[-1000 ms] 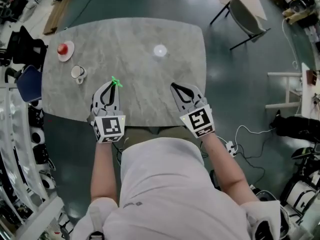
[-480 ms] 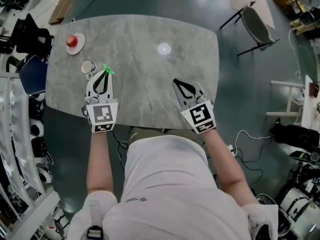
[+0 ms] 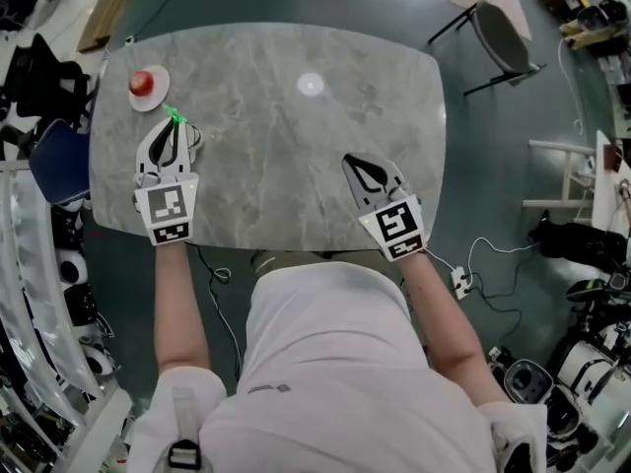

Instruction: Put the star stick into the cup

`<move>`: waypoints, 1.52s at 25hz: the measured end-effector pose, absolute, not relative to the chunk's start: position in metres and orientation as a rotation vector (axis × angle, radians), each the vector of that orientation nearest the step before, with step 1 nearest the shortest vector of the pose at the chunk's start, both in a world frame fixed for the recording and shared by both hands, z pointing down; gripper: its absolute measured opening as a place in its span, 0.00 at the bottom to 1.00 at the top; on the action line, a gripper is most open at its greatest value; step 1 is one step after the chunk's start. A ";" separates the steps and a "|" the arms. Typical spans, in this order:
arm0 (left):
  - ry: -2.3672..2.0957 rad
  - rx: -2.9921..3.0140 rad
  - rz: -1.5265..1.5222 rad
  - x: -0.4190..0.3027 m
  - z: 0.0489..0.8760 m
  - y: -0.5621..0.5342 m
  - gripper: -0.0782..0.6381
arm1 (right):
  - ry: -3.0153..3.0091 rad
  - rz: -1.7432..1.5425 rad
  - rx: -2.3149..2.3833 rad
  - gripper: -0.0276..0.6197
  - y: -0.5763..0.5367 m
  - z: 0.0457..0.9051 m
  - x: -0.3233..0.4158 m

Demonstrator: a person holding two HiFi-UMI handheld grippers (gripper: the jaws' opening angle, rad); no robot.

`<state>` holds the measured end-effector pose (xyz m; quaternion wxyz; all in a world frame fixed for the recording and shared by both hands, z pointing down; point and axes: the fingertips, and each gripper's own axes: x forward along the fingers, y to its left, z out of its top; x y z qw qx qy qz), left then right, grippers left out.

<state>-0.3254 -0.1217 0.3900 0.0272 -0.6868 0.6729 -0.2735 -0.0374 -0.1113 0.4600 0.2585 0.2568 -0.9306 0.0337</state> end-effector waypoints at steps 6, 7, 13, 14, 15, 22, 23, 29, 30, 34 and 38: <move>2.088 -2.213 -0.771 -0.371 0.403 -0.136 0.13 | -2.486 0.137 0.733 0.05 -0.104 0.473 -0.077; 2.087 -2.232 -0.762 -0.376 0.407 -0.139 0.13 | -2.478 0.144 0.744 0.05 -0.103 0.474 -0.081; 2.105 -2.328 -0.720 -0.390 0.437 -0.155 0.13 | -2.436 0.184 0.801 0.05 -0.102 0.487 -0.087; 2.109 -2.343 -0.719 -0.392 0.443 -0.157 0.13 | -2.427 0.188 0.808 0.05 -0.102 0.489 -0.088; 2.113 -2.358 -0.720 -0.393 0.449 -0.159 0.13 | -2.419 0.194 0.813 0.05 -0.102 0.492 -0.088; 2.136 -2.424 -0.751 -0.403 0.489 -0.162 0.13 | -2.373 0.219 0.825 0.05 -0.097 0.505 -0.092; 2.138 -2.430 -0.757 -0.403 0.494 -0.162 0.13 | -2.367 0.221 0.826 0.05 -0.097 0.506 -0.091; 2.151 -2.463 -0.787 -0.402 0.521 -0.158 0.13 | -2.338 0.251 0.833 0.05 -0.093 0.514 -0.089; 2.152 -2.466 -0.791 -0.402 0.524 -0.157 0.13 | -2.335 0.252 0.832 0.05 -0.093 0.515 -0.090; 2.147 -2.480 -0.809 -0.400 0.537 -0.152 0.13 | -2.321 0.254 0.830 0.05 -0.088 0.517 -0.090; 2.112 -2.484 -0.805 -0.396 0.541 -0.152 0.13 | -2.308 0.254 0.829 0.05 -0.086 0.520 -0.089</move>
